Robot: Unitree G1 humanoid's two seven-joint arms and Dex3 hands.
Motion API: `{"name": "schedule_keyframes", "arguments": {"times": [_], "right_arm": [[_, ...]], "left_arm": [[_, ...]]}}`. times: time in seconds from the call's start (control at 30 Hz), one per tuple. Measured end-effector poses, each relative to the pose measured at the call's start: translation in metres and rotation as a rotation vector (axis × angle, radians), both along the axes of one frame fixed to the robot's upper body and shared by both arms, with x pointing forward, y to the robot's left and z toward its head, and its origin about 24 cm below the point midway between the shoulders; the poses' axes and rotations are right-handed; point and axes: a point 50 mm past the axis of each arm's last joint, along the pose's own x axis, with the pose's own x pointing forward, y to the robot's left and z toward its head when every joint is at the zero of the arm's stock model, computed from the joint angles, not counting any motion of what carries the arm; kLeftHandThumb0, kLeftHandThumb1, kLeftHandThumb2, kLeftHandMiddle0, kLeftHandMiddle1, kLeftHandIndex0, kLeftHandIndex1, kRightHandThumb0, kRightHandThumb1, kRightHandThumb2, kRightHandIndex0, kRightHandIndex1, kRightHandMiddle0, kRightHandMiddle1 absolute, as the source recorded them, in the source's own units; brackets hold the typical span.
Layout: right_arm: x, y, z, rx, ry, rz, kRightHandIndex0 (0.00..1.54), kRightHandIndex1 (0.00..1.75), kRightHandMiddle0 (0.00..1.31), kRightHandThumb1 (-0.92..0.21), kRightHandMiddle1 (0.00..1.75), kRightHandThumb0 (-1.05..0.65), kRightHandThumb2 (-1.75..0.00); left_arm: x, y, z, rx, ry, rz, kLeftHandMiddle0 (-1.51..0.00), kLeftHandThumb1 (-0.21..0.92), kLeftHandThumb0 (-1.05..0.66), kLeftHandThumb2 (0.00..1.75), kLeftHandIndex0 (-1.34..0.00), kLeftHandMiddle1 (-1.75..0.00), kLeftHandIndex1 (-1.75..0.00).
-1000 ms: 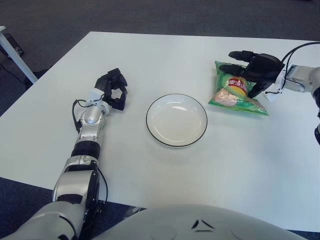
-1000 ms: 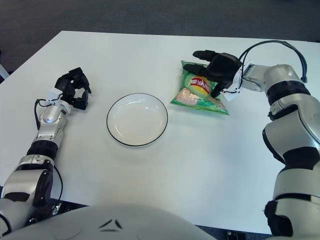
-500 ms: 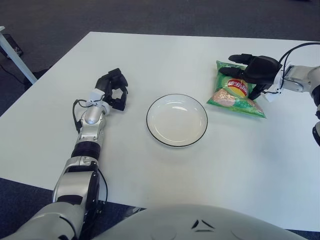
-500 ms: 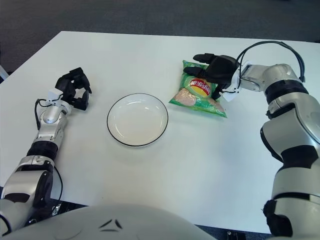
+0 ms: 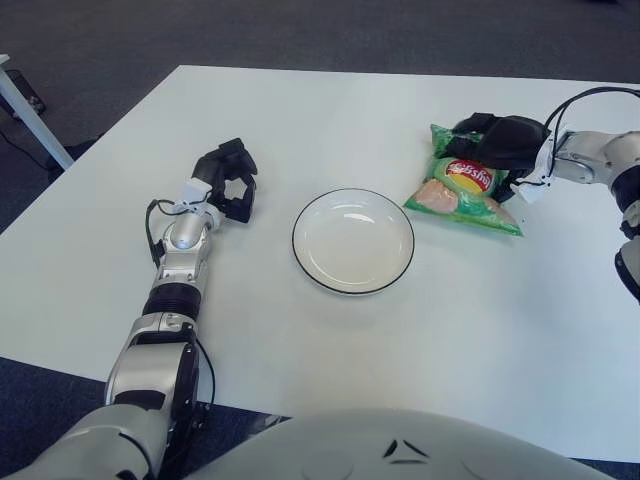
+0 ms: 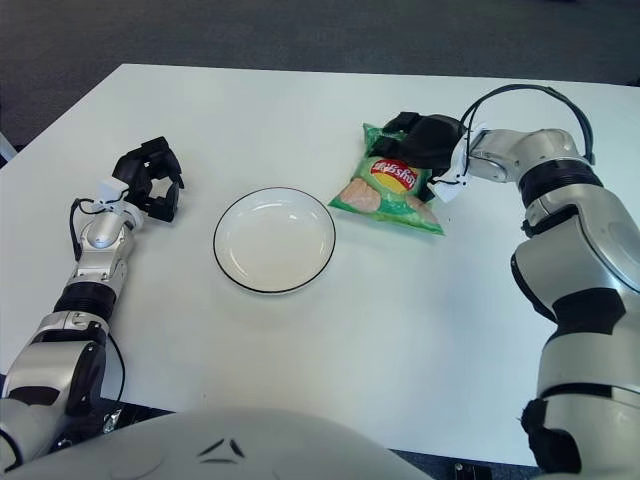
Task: Put the snack into the plate.
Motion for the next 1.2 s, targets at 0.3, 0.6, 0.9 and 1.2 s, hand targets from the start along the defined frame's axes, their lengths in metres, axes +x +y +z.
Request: {"name": "schedule_keyframes", "arguments": {"times": [0.3,0.6,0.9,1.2], "right_arm": [[0.003,0.005,0.001,0.027,-0.004,-0.011,0.79,1.41,0.62,-0.15,1.74,-0.01,-1.4],[0.006,-0.008,0.001,0.226,0.001,-0.183,0.83,1.54,0.6,-0.08,1.75,0.0,-1.52],[0.007,-0.01,0.007,0.309,0.048,-0.238,0.87,1.57,0.62,-0.03,1.75,0.0,-1.59],[0.003,-0.003,0.017,0.394,0.046,-0.188,0.86,1.64,0.61,-0.03,1.75,0.0,-1.62]], "left_arm": [[0.0,-0.001,0.0,-0.001,-0.004,-0.001,-0.78,-0.07,-0.01,1.75,-0.78,-1.75,-1.75],[0.0,-0.003,0.002,-0.005,-0.014,-0.006,-0.78,-0.07,-0.01,1.75,-0.78,-1.75,-1.75],[0.001,-0.003,0.001,-0.005,-0.011,-0.006,-0.78,-0.07,-0.01,1.75,-0.78,-1.75,-1.75],[0.001,-0.003,0.001,-0.001,-0.01,-0.007,-0.94,-0.16,-0.02,1.75,-0.9,-1.75,-1.45]]}}
